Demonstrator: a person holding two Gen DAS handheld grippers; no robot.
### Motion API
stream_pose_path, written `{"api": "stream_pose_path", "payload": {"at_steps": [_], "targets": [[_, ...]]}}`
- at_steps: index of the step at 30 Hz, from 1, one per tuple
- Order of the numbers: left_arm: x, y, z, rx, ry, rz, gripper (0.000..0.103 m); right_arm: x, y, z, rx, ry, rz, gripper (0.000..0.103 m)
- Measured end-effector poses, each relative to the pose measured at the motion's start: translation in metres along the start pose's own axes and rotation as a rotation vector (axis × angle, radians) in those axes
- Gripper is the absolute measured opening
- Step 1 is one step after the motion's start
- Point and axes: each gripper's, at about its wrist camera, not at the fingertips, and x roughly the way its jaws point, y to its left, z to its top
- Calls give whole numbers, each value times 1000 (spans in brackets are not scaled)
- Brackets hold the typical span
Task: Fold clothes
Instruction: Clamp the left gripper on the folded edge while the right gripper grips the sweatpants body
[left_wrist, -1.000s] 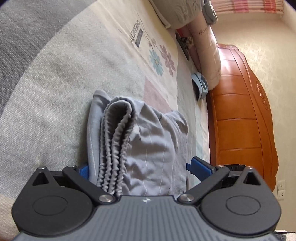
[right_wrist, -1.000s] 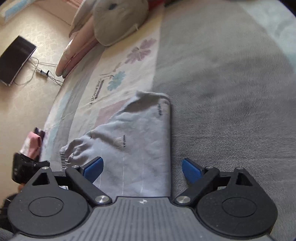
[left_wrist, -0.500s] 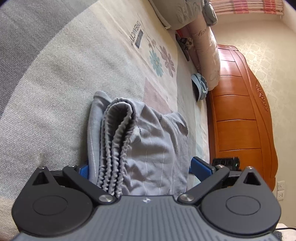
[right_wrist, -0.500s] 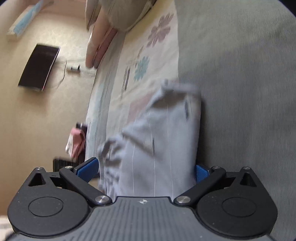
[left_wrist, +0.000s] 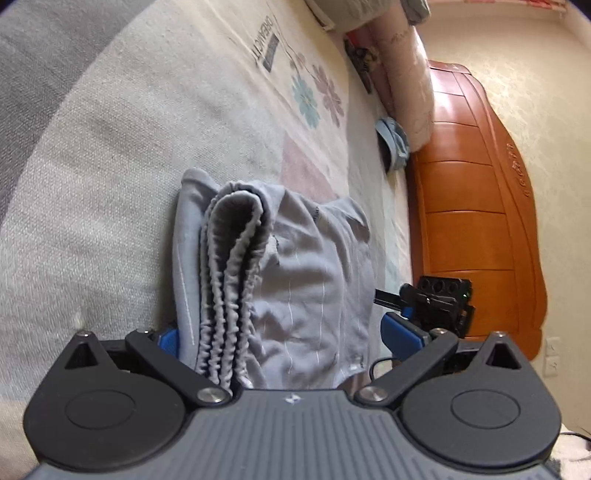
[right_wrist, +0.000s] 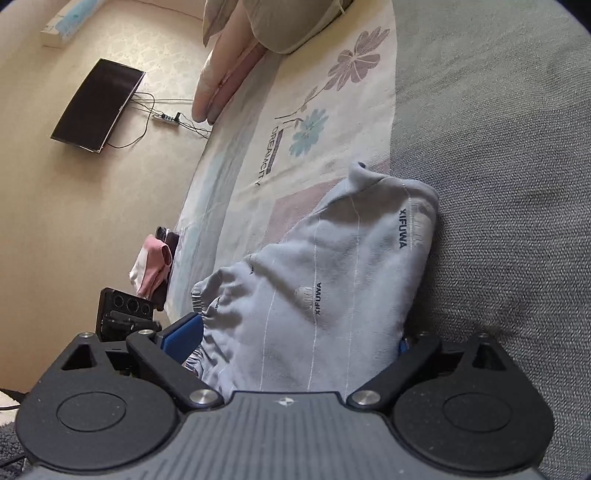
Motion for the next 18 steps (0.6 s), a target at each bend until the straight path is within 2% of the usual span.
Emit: {"api": "stream_pose_path", "payload": {"at_steps": [2, 5, 11, 18], "targets": [[7, -5, 11, 6, 18, 12, 102, 0, -1, 0, 0, -7, -2, 98], [21, -18, 25, 92, 48, 37, 102, -1, -2, -1, -7, -12, 2, 98], [13, -13, 15, 52, 88, 15, 102, -2, -1, -8, -31, -45, 9, 98], [26, -23, 27, 114, 41, 55, 96, 3, 2, -8, -43, -62, 12, 103]]}}
